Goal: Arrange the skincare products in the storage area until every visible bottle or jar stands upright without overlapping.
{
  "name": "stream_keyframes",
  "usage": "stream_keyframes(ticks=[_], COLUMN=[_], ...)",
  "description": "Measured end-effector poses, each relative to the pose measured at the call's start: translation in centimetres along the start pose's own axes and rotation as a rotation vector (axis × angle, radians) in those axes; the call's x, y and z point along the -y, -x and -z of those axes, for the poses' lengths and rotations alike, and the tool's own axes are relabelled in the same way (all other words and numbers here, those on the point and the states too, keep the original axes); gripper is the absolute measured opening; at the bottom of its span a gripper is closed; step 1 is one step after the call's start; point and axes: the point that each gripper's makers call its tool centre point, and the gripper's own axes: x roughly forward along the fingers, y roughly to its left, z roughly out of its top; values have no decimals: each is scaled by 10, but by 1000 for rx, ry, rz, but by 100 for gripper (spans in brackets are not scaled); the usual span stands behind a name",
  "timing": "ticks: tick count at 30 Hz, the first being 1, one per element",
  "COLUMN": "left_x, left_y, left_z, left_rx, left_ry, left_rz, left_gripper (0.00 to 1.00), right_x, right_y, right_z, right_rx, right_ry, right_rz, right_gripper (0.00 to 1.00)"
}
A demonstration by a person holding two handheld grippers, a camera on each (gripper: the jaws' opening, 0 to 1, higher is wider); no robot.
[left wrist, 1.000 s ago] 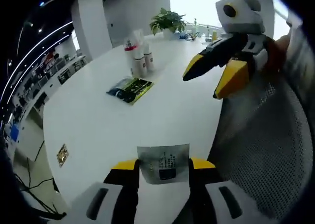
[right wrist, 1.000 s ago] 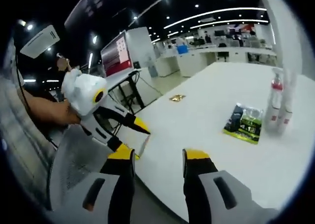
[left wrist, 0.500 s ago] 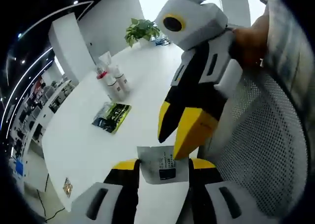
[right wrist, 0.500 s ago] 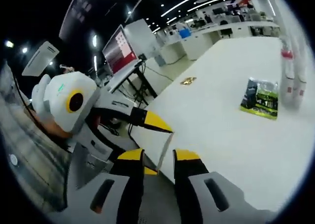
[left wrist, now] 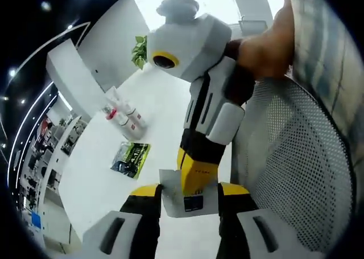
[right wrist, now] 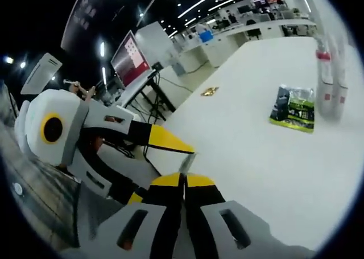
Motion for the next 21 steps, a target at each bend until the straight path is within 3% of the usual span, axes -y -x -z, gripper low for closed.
stream_keyframes(ticks=[3,4,7,10,14,17,19,21], left_x=[0,1,-1,-4,-11,-11,-8,-6], left_y=[2,3,6,8,8,9,10,12], left_z=[-1,-1,2,7,19,23,22,19], left_rx=[13,29,57,114,170,235,281,321], left_ry=[10,43,150,368,596,779,863,886], left_rz=[0,6,13,45,58,90,131,141], left_gripper=[41,40,40,41,44,44,44,44], right_x=[0,4,3,6,8,6,2,-4], right_y=[0,1,2,4,7,14,20,27], right_z=[0,2,-2,-4,-9,-25,-35,-43], right_rx=[2,-12,8,20,47,130,191,237], right_ry=[12,36,26,27,27,9,-6,-42], right_rz=[5,33,28,36,44,26,0,-48], right_gripper=[0,0,0,0,0,0,0,0])
